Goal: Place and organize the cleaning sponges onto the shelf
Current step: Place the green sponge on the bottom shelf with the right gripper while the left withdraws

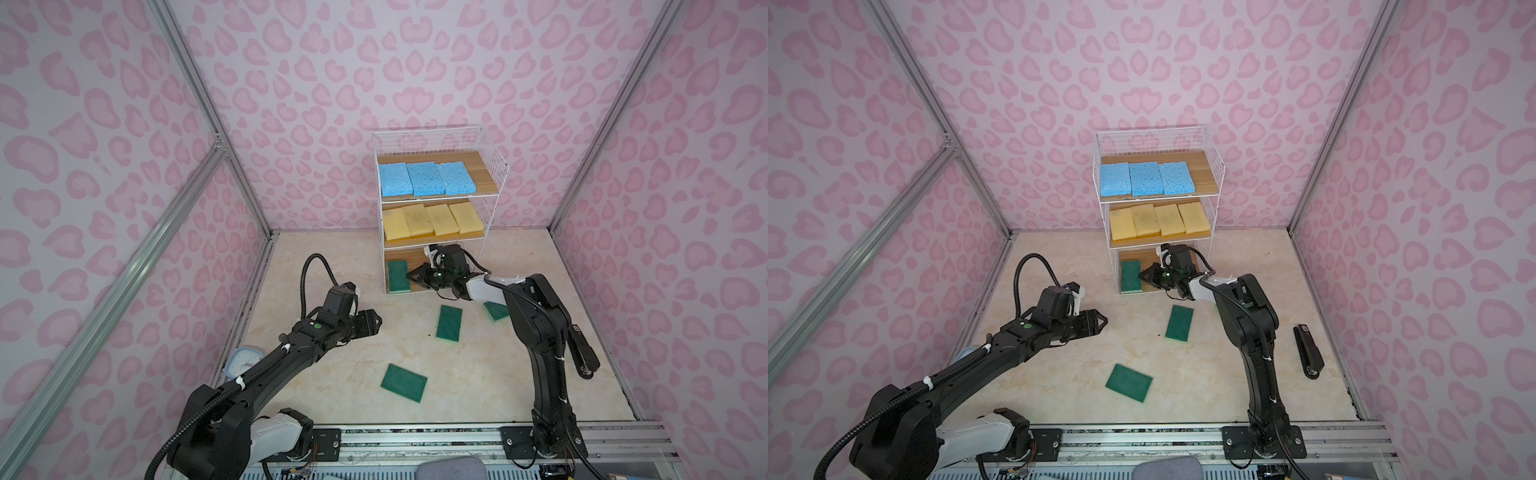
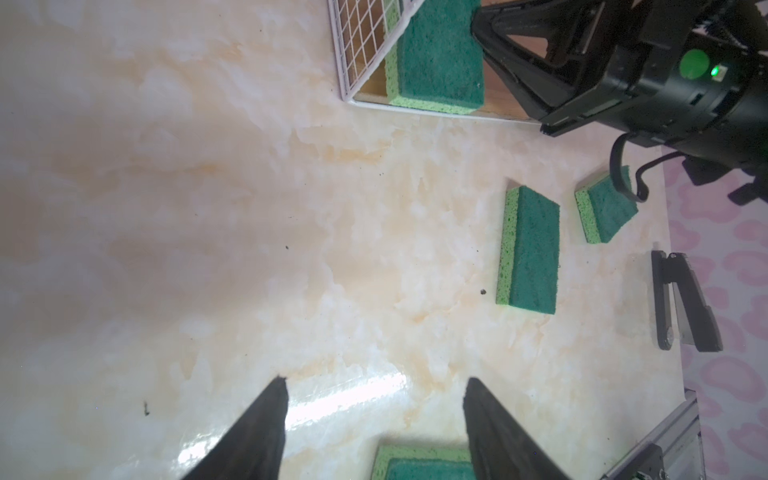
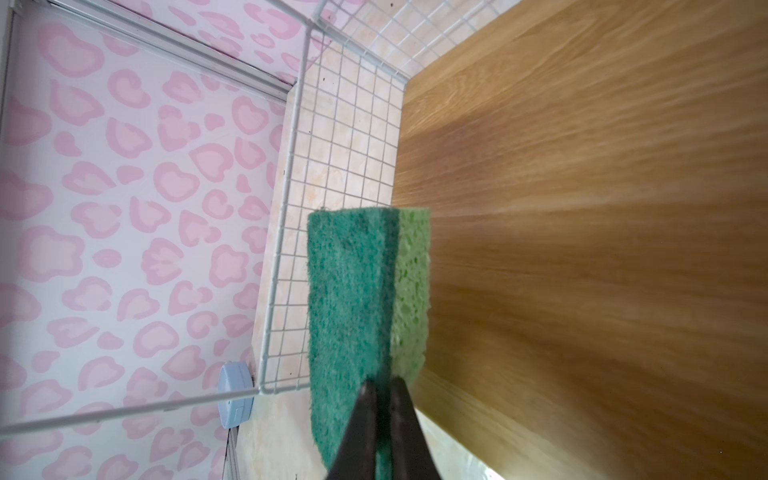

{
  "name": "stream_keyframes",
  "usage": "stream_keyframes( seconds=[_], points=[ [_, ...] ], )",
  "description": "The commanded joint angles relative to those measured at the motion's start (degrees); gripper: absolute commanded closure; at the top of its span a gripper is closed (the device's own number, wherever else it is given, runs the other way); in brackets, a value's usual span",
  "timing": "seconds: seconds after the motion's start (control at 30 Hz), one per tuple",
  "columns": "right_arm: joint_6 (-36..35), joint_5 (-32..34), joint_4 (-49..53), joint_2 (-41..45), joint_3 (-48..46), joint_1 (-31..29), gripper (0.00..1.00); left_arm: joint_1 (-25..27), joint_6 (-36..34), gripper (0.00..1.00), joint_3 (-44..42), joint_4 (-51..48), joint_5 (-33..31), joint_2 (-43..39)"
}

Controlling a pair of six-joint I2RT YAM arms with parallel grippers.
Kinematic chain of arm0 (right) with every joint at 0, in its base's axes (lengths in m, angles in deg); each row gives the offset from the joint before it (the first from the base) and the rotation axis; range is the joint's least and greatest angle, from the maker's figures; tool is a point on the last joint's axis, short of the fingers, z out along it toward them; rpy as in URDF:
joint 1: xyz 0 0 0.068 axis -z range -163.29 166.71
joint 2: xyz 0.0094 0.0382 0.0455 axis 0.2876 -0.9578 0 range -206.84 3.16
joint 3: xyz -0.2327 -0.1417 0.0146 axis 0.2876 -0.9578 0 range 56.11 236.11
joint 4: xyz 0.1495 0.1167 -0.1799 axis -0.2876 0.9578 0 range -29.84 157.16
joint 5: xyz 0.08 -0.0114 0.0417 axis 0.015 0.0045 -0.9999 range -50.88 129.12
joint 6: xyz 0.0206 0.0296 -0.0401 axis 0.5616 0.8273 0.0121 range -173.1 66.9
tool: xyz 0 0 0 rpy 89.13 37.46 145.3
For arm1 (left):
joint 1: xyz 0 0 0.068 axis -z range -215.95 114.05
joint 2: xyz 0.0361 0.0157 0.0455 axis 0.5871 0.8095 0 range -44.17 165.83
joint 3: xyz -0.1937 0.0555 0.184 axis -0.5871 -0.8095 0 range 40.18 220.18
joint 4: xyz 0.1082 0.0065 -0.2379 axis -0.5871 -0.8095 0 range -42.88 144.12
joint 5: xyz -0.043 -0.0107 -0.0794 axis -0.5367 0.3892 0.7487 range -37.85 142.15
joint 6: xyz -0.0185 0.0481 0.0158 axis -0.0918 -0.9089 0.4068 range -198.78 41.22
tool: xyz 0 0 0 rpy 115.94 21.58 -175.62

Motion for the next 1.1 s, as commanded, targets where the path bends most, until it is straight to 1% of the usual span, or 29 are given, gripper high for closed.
stream_keyframes(
  seconds=[0.0, 0.13, 0.17, 0.37, 0.5, 0.57, 0.73, 0.8, 0.93, 1.07],
  points=[
    [-1.2, 0.0, 1.8, -1.9, 2.6, 0.2, 0.91, 0.3, -0.9, 0.37, -1.1, 1.4, 1.5, 0.6],
    [-1.7, 0.1, 3.9, -3.9, 5.0, 0.4, 0.9, 1.4, -1.6, 0.43, -1.7, 2.1, 3.0, 1.5],
    [-1.7, 0.0, 4.1, -4.4, 7.3, 0.4, 0.9, 1.9, -1.9, 0.44, -1.8, 2.0, 2.8, 1.7],
    [-0.8, -0.9, 4.5, -7.7, 10.3, 0.3, 0.89, 4.3, -1.1, 0.44, -3.2, 2.3, 2.3, 2.7],
    [-1.0, -0.9, 5.4, -8.6, 11.6, 0.2, 0.84, 5.9, -0.8, 0.44, -4.1, 2.5, 1.2, 3.8],
    [-1.1, -1.0, 5.5, -8.6, 11.7, 0.2, 0.81, 6.8, -0.5, 0.45, -4.3, 2.9, 0.7, 4.5],
    [-1.3, -0.6, 5.3, -7.3, 10.6, 0.2, 0.6, 8.3, 0.1, 0.46, -4.5, 3.7, 0.3, 6.2],
    [-1.6, -0.4, 5.2, -6.2, 9.8, 0.3, 0.56, 8.6, 0.1, 0.46, -4.4, 4.0, 0.2, 7.0],
    [-1.6, -0.1, 4.1, -3.6, 7.3, 0.3, 0.53, 9.1, 0.1, 0.5, -4.9, 4.9, 0.3, 8.5],
    [-1.0, -0.1, 2.2, -1.3, 3.2, 0.2, 0.52, 10.0, 0.2, 0.5, -5.0, 5.7, 0.4, 10.4]
  ],
)
